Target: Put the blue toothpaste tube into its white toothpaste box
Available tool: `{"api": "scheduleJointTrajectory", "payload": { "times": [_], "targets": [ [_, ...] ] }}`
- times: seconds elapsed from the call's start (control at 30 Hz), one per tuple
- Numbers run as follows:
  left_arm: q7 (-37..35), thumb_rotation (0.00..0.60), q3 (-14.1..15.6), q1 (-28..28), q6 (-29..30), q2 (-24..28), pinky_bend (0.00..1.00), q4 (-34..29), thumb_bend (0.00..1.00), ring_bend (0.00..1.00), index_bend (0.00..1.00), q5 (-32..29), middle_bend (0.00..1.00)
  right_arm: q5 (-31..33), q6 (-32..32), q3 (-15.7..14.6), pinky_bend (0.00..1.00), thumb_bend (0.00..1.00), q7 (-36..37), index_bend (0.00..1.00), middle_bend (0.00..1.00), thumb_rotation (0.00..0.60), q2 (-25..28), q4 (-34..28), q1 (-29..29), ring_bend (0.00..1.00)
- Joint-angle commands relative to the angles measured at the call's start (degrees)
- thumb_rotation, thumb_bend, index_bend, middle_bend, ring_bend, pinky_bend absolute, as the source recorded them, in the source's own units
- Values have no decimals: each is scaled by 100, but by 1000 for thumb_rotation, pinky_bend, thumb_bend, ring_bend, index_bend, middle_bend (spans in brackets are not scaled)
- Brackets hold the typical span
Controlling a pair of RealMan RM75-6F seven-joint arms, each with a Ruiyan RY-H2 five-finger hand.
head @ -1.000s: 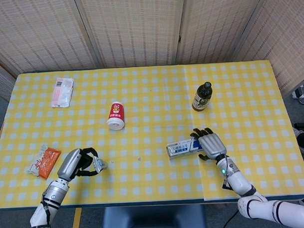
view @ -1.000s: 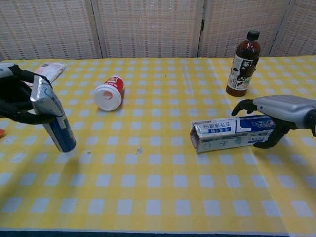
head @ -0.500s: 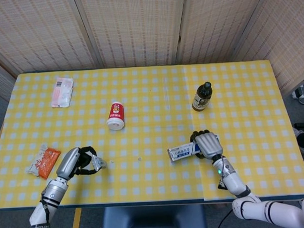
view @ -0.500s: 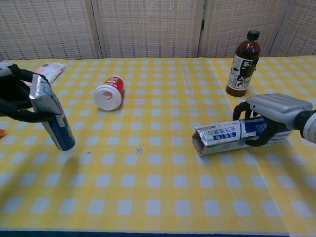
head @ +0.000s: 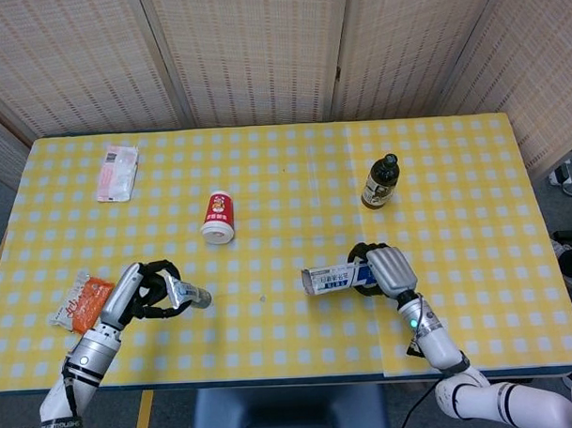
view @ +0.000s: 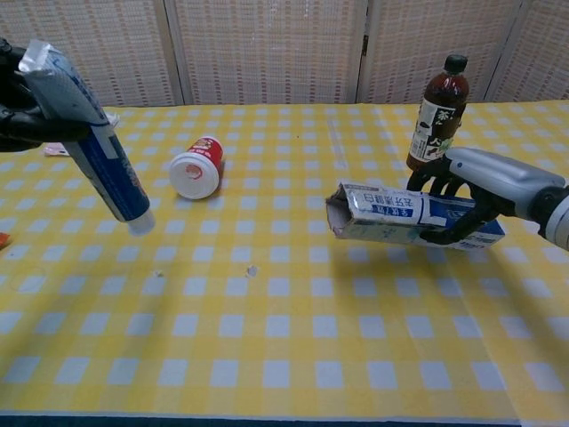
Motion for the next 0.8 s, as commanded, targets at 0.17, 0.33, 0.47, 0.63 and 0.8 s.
{"api": "scheduleJointTrajectory", "payload": {
  "times": [0.17, 0.33, 0.47, 0.63, 0.8],
  "targets": [
    [-391, 600, -364, -128, -188, 525, 1000, -599, 585, 1000, 830, -310, 1000, -328, 224, 169, 344, 302, 1315, 507, 364, 600, -153, -201, -110, 365],
    [-590, 600, -635, -211, -250, 834, 1000, -960, 586, 1000, 830, -573, 1000, -184, -16, 335, 343, 301, 2125, 507, 364, 600, -178, -428, -66, 370],
    [-735, 600, -843, -283, -294, 1032, 1000, -1182, 587, 1000, 830, -802, 1000, -256, -124, 351, 343, 302, 2448, 507, 364, 600, -276, -346, 8, 370],
    [-665, 600, -1018, -406, -286, 1133, 1000, -1385, 596, 1000, 830, -1037, 1000, -99, -438, 442, 343, 302, 2980, 507, 364, 600, -447, -407, 119, 371],
    [-486, 600, -1181, -528, -188, 1192, 1000, -1613, 596, 1000, 830, -1287, 1000, -18, -608, 527, 343, 302, 3268, 507, 364, 600, -718, -397, 245, 371]
  ]
}}
